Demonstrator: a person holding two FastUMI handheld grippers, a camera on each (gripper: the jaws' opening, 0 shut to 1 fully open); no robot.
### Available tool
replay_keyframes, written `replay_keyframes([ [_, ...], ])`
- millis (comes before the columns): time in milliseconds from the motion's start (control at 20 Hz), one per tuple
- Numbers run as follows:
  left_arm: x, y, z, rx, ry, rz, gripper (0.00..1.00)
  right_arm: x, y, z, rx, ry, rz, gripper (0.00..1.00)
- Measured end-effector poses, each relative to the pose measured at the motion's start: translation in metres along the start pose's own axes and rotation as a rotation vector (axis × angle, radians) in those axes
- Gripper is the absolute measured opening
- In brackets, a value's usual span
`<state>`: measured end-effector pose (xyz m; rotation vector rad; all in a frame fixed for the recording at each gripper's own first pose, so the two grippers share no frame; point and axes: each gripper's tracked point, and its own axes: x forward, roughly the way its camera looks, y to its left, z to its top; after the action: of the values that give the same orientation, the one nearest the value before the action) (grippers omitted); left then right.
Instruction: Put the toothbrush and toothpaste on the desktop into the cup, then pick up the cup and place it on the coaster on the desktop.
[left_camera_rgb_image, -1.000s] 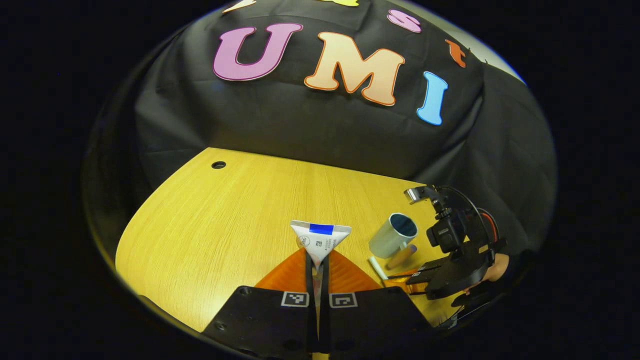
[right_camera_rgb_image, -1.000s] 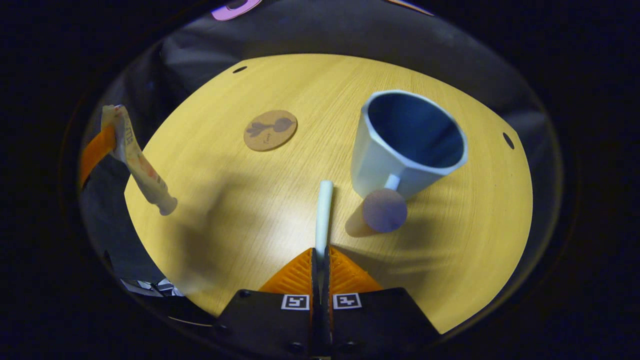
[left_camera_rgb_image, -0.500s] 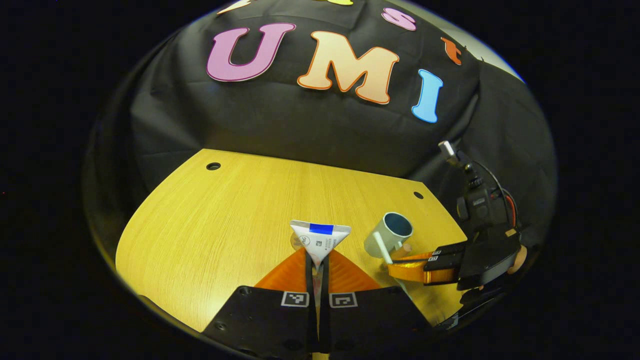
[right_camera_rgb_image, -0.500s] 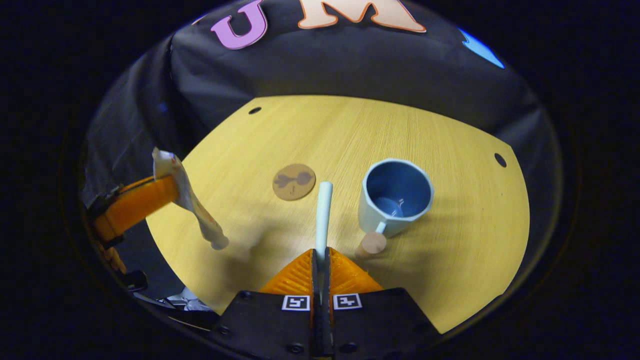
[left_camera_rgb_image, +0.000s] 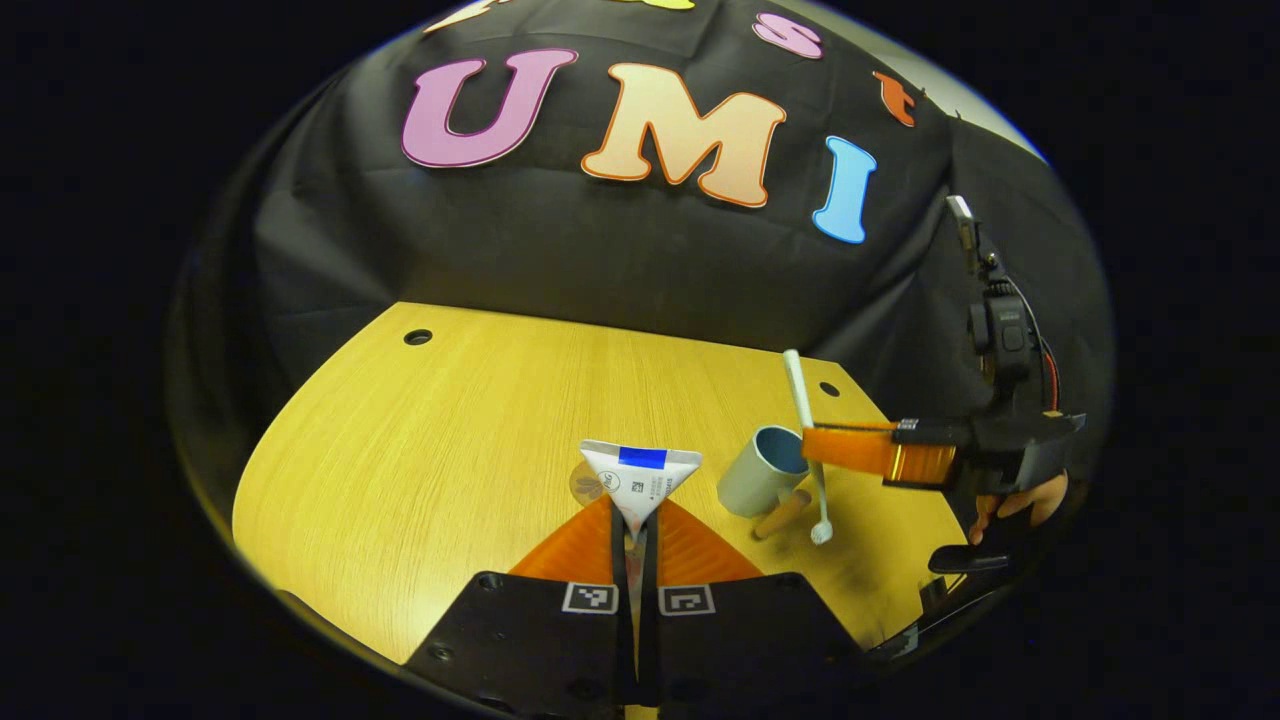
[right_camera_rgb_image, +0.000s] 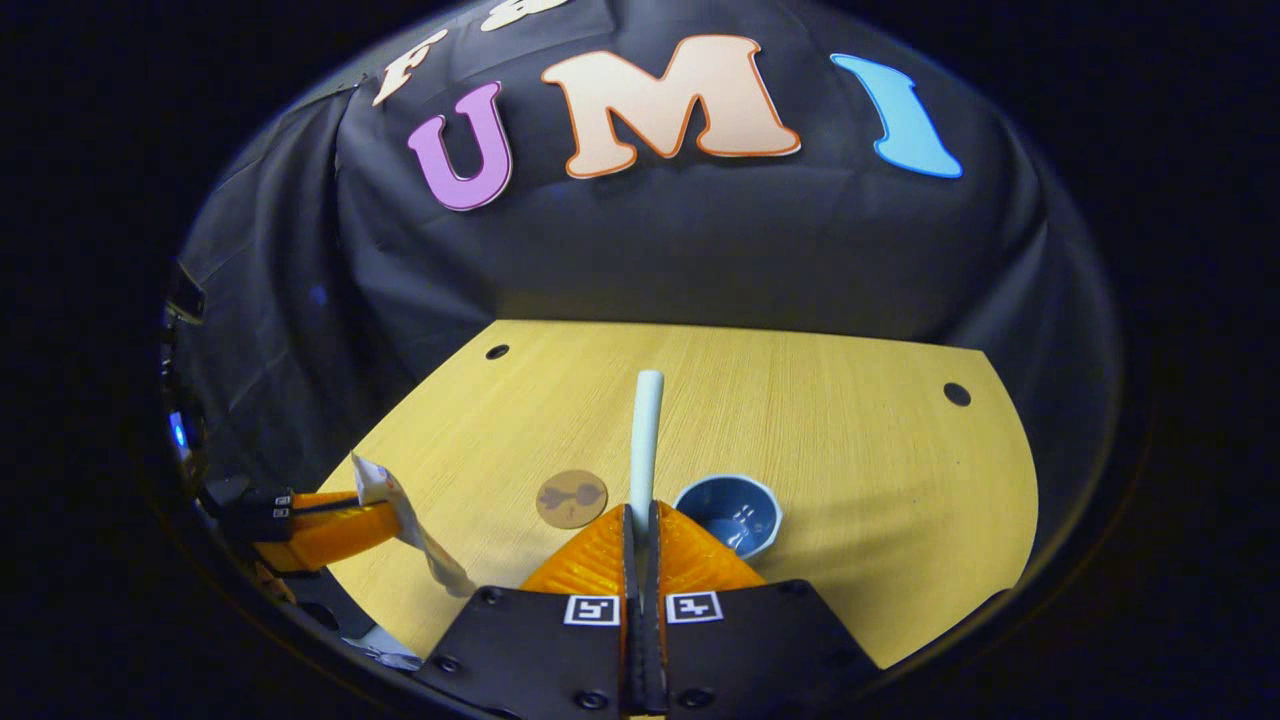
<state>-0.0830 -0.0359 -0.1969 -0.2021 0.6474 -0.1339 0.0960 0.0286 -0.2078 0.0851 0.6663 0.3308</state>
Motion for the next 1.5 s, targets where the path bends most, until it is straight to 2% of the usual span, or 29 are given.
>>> replay_keyframes([
  [50,-0.001,0.000,0.000,0.000,-0.003,0.001,0.00,0.004,-0.007,0.010,-0.002,-0.044,-0.013,0.00],
  [100,-0.001,-0.002,0.000,-0.001,-0.004,0.002,0.02,0.007,-0.010,0.016,-0.002,-0.064,-0.011,0.03],
  [300,-0.002,-0.004,0.001,-0.009,-0.009,0.016,0.00,0.017,-0.025,0.036,-0.003,-0.153,-0.044,0.03],
  [650,-0.010,-0.005,-0.001,-0.010,-0.006,0.051,0.00,0.051,-0.045,0.044,0.023,-0.223,-0.075,0.03],
  [900,-0.010,-0.008,0.000,-0.008,-0.009,0.065,0.02,0.059,-0.054,0.023,-0.012,-0.239,-0.119,0.03],
  [1150,-0.005,-0.012,-0.001,-0.004,0.001,0.056,0.00,0.056,-0.054,-0.001,-0.030,-0.204,-0.116,0.11],
  [1200,-0.004,-0.014,-0.002,-0.001,0.004,0.052,0.00,0.054,-0.054,-0.007,-0.032,-0.191,-0.114,0.27],
  [1300,0.001,-0.018,-0.001,0.002,0.007,0.040,0.00,0.049,-0.054,-0.014,-0.036,-0.185,-0.109,0.40],
  [1500,0.010,-0.031,0.009,0.021,-0.002,0.007,0.00,0.034,-0.063,-0.028,-0.044,-0.178,-0.132,1.00],
])
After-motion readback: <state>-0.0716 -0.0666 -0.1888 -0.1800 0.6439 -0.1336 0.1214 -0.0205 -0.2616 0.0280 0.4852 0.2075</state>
